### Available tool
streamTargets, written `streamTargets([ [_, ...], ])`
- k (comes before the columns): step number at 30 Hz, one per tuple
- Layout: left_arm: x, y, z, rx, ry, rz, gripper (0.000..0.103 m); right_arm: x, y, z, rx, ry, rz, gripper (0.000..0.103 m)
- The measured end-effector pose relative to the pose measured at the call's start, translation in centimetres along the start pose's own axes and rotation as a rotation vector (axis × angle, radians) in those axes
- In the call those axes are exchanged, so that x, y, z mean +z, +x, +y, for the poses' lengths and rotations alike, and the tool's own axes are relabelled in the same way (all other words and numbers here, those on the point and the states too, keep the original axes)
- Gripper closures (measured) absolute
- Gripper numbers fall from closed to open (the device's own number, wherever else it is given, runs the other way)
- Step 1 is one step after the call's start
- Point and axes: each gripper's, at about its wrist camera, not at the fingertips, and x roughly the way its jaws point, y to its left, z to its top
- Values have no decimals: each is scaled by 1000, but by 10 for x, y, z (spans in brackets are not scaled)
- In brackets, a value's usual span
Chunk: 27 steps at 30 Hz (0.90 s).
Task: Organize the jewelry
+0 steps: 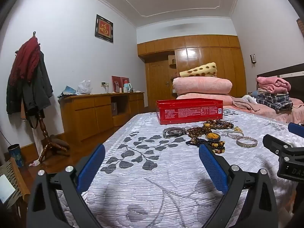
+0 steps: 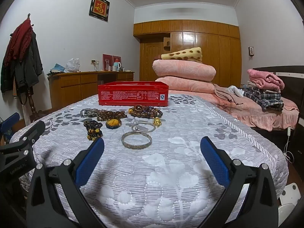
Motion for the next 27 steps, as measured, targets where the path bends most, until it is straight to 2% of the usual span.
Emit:
streamTargets([
  [27,-1,1,0,2,0,-2,6,-1,0,0,0,-2,5,5],
])
